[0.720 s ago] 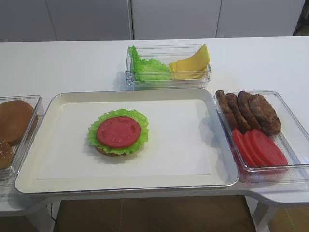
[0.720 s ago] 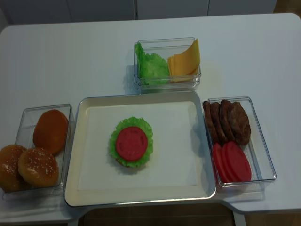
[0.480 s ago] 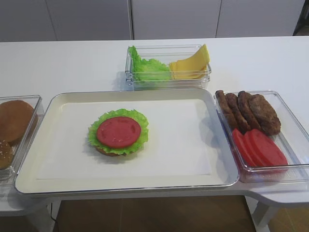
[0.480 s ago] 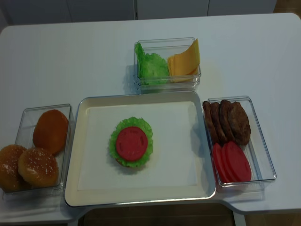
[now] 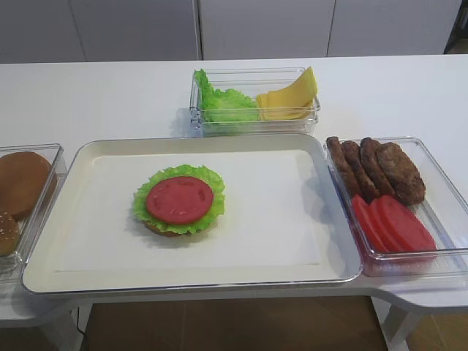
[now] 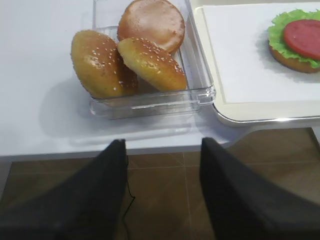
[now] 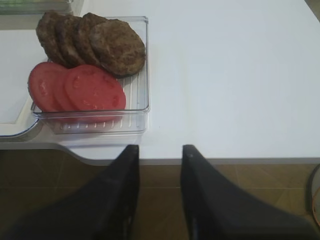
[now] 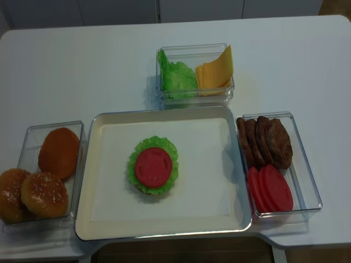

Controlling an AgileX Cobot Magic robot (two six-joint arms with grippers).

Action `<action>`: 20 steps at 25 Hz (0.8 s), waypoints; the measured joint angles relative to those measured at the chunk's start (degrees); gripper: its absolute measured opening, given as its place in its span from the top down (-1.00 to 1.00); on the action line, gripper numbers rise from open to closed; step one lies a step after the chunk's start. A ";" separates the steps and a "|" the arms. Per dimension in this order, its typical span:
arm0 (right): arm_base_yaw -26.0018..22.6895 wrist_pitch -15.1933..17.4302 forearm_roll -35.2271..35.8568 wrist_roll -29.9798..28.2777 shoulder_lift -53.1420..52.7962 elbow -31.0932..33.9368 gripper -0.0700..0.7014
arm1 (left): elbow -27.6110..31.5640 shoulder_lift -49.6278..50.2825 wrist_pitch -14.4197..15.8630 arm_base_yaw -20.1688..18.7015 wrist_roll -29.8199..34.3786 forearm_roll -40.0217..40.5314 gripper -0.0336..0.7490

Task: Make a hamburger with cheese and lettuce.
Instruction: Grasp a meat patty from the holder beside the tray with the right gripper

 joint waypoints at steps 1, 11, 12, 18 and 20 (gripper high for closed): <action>0.00 0.00 0.00 0.00 0.00 0.00 0.26 | 0.00 0.00 0.00 0.00 0.00 0.00 0.00; 0.00 0.00 0.00 0.00 0.00 0.00 0.26 | 0.00 0.00 0.00 0.00 0.00 0.00 0.00; 0.00 0.00 0.00 0.00 0.00 0.00 0.26 | 0.00 0.00 0.00 0.00 0.00 0.00 0.00; 0.00 0.00 0.11 0.00 0.00 0.00 0.24 | 0.00 0.00 0.00 0.00 0.00 0.00 0.00; 0.00 0.00 0.95 0.00 0.00 0.00 0.15 | 0.00 0.00 0.00 0.00 0.00 0.00 0.00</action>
